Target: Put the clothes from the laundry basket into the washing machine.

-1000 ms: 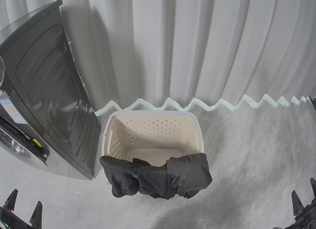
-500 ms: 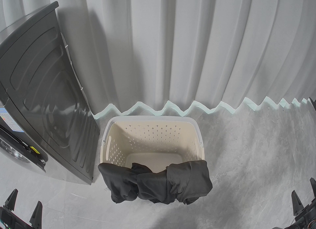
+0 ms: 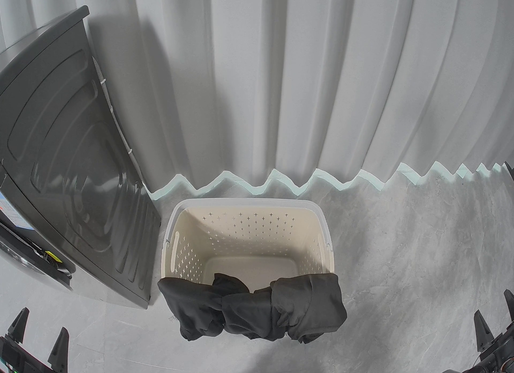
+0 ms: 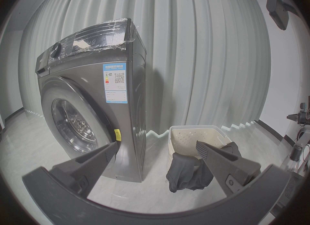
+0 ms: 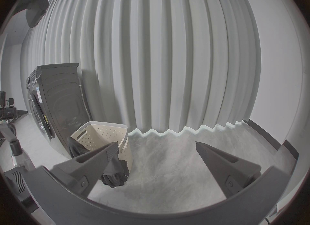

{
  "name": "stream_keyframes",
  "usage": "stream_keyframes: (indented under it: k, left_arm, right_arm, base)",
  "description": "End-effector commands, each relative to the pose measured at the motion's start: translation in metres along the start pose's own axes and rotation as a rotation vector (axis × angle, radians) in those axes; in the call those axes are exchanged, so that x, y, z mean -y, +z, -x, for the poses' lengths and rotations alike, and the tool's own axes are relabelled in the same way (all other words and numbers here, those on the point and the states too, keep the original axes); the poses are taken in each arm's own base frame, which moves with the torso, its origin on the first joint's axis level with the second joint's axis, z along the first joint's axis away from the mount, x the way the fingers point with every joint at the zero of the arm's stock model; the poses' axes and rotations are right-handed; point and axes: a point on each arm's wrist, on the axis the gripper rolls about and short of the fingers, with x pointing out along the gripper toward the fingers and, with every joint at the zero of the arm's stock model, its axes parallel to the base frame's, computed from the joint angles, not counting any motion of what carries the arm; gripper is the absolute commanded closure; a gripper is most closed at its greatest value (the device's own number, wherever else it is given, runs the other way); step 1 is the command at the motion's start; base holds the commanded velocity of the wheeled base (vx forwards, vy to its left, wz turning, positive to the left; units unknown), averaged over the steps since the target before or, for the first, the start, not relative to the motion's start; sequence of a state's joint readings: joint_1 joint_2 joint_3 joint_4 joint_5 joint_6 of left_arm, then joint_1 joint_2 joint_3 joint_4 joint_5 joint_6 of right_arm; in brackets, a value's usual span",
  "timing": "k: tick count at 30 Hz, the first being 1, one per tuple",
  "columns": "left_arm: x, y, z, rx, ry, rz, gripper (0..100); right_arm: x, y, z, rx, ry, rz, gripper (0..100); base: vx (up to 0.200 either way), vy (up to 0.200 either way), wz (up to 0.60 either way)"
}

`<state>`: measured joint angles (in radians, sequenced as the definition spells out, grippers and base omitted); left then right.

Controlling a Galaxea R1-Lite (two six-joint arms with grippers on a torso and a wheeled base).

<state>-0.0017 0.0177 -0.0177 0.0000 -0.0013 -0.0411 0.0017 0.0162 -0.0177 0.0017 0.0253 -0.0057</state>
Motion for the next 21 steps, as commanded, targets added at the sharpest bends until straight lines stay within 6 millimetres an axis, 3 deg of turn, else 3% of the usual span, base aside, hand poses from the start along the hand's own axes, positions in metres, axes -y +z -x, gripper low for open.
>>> stream_keyframes:
  k: [1, 3, 9, 18, 21]
  left_arm:
    - [-0.0002, -0.0048, 0.0000, 0.000, 0.001, 0.000, 0]
    - [-0.0002, -0.0048, 0.0000, 0.000, 0.003, 0.002, 0]
    - [-0.0002, -0.0048, 0.0000, 0.000, 0.001, 0.000, 0]
    - [-0.0002, -0.0048, 0.0000, 0.000, 0.001, 0.002, 0]
    - [-0.0002, -0.0048, 0.0000, 0.000, 0.001, 0.002, 0]
  right_arm:
    - [0.0000, -0.0052, -0.0001, -0.001, 0.001, 0.000, 0]
    - [0.0000, -0.0052, -0.0001, -0.001, 0.001, 0.000, 0]
    - [0.0000, -0.0052, -0.0001, -0.001, 0.001, 0.000, 0]
    - [0.0000, -0.0052, -0.0001, -0.001, 0.001, 0.000, 0]
    - [0.0000, -0.0052, -0.0001, -0.001, 0.001, 0.000, 0]
  base:
    - [0.000, 0.000, 0.00]
    - [0.000, 0.000, 0.00]
    - [0.200, 0.000, 0.00]
    - [0.000, 0.000, 0.00]
    - [0.200, 0.000, 0.00]
